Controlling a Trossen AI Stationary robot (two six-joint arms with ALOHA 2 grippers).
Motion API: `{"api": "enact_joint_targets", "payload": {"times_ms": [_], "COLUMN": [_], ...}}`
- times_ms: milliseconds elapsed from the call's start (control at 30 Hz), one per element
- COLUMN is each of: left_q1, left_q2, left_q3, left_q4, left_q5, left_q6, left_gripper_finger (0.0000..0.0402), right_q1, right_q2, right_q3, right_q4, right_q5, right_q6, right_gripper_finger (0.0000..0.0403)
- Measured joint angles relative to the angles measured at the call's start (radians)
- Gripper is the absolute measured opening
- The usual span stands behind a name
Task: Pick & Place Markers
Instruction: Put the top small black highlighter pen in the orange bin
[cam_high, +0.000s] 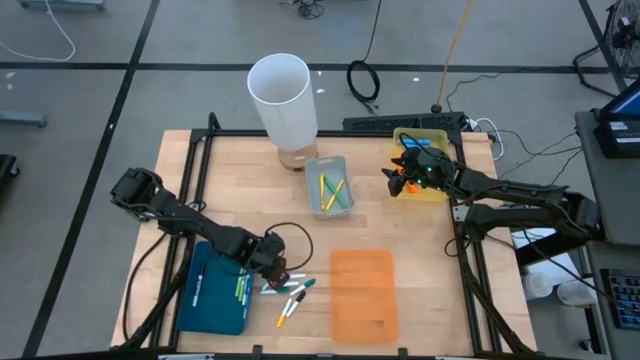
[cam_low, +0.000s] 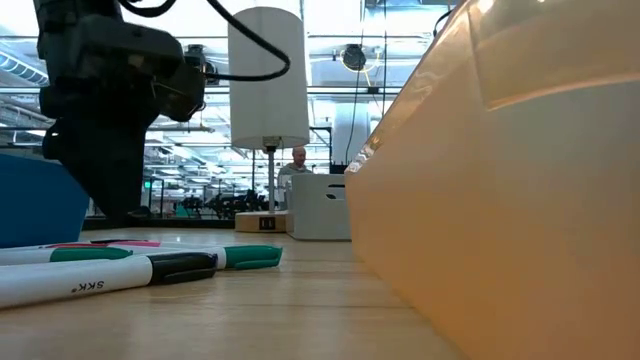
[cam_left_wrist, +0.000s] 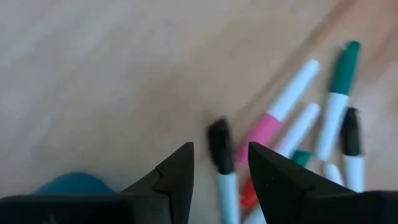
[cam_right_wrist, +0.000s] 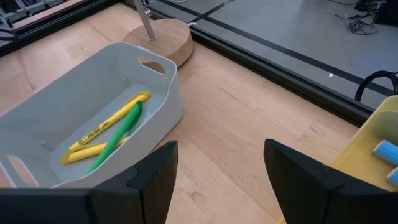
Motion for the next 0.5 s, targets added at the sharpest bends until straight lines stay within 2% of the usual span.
{"api": "enact_joint_targets", "payload": {"times_ms": [500], "left_q1": [0.019], "left_q2": [0.081], "left_q3": [0.006], "left_q4": [0.043], "left_q5": [0.027], "left_q6": [0.076], "left_gripper_finger": [0.0157], "right_q1": [0.0], "right_q2": [0.0], "right_q3": [0.0], "right_q4": [0.0], "right_q5": [0.002], "right_q6": [0.0], "right_gripper_finger": [0.0226]}}
